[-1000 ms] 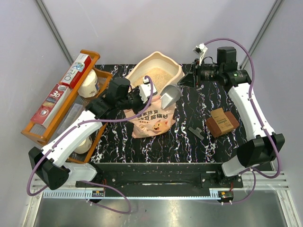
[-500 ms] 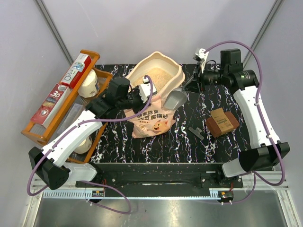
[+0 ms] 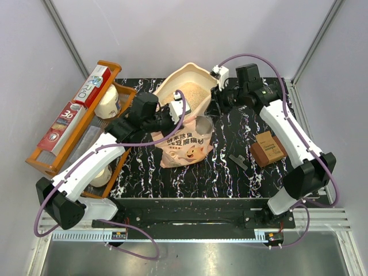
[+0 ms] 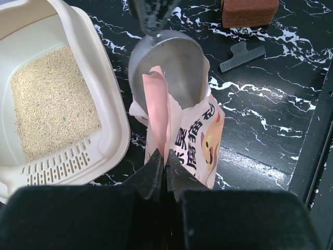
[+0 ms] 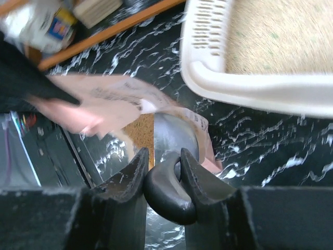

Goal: Fill the litter box with clean litter

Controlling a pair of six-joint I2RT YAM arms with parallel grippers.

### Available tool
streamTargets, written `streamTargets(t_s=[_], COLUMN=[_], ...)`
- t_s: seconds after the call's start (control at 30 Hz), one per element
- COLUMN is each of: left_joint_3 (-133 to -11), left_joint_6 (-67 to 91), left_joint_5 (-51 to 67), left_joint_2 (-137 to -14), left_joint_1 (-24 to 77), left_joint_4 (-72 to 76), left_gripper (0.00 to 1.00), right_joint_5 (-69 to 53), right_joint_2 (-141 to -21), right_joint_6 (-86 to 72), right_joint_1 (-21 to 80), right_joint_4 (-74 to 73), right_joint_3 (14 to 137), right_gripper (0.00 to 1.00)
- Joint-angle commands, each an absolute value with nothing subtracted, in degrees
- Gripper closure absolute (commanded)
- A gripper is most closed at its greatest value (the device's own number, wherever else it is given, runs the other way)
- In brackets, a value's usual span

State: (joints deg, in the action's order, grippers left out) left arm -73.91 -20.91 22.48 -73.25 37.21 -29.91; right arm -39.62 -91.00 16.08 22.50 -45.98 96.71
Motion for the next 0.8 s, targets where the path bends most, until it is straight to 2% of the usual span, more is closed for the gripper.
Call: streamTargets(t_s=[0.0, 0.17, 0.37, 0.53, 0.77], left_joint_3=[-77.25, -77.61, -78.13, -78.57, -79.28], left_joint_6=[-19.43, -18.81, -16.79, -13.71, -12.39], left_joint_5=[25.31, 25.84, 26.37, 27.51, 29.7], left_joint_2=[-72.77, -73.12, -73.83, -74.79, -76.55], left_joint_1=[37.18, 37.18, 37.18, 37.35, 37.79], left_joint_4=[-24.26, -23.82, -21.8, -19.34, -17.84], left_gripper=[1.0, 1.0, 1.0, 1.0, 1.0], right_joint_5=[-22.88, -6.2, 4.02, 7.46, 5.72], right_joint_2=[-91.05, -88.61, -87.1, -87.62, -89.82], right_joint_6=[-9.56, -12.92, -10.38, -10.98, -14.67], right_joint_1=[22.94, 26.35, 30.66, 31.9, 33.05], right_joint_4=[-41.55, -43.07, -38.69, -36.39, -34.81], right_joint_3=[98.78, 92.76, 84.22, 79.81, 77.52], right_gripper=[1.0, 1.0, 1.0, 1.0, 1.0])
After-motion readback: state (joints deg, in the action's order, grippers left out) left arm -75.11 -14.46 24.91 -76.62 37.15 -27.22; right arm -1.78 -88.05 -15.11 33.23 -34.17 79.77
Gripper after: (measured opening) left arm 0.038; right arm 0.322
